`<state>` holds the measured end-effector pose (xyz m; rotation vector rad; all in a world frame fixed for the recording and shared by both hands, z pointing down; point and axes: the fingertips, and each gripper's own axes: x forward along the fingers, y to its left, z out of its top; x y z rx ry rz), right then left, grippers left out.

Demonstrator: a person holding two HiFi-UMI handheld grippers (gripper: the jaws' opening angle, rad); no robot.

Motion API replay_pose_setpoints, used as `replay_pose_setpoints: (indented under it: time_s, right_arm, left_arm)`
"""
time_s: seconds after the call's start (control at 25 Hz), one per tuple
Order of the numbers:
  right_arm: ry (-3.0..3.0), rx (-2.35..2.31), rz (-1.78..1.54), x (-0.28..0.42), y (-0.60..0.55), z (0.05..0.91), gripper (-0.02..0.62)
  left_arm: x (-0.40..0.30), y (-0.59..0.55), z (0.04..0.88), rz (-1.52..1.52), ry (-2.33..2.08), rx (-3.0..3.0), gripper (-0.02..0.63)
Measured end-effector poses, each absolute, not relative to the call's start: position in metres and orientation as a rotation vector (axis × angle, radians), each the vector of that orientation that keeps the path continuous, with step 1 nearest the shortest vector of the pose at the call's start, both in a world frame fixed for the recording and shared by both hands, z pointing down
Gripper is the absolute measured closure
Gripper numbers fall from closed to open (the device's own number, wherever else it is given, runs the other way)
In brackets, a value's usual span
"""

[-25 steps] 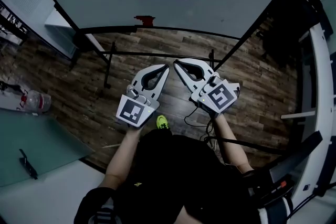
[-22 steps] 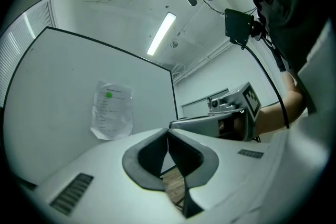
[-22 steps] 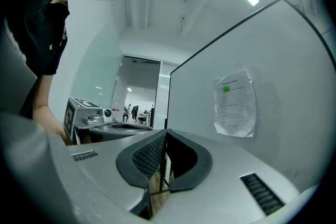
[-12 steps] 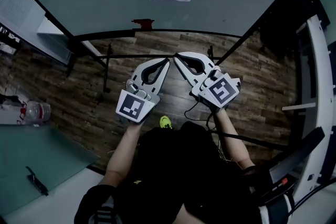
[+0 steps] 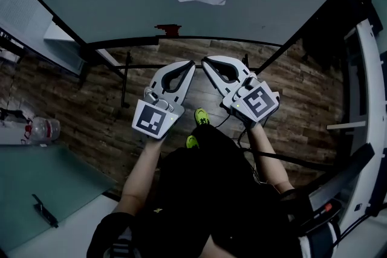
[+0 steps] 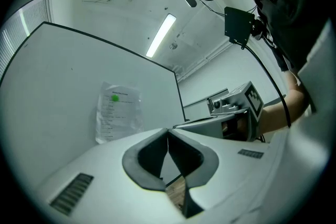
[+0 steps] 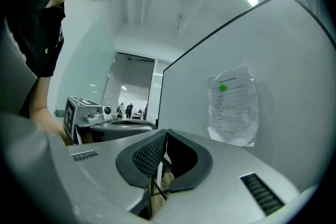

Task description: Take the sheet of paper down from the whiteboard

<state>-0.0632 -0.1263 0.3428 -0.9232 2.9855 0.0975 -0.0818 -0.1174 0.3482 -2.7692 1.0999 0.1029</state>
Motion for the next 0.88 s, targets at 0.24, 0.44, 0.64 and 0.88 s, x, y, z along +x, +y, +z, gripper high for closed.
replay_pose_setpoints:
  time_s: [0.24,0.44,0.64,0.88]
  right_arm:
    - [2.982,-0.923,0.107,-0.064,-0.153,0.337,0.581]
    - [2.977,-0.923,0.134,-0.064,-0.175,0.326,0.581]
    - [2.977,-0.924,0.157,-0.064,-0.195,0.317,0.575]
    - [2.973,-0.936,0.159,-0.059,-0.222,0.314,0.574]
  left_arm:
    - [-0.079,-0.141,0.338,0.098,1.093,-2.752,0.591]
    - [-0.079,-0.164,0.33,0.099,1.09,-2.737,0.592]
    - [-0.079,-0.184,0.321,0.104,1.104,-2.719,0.59]
    - [-0.08,-0.215,0.312,0.099,1.128,-2.687,0.583]
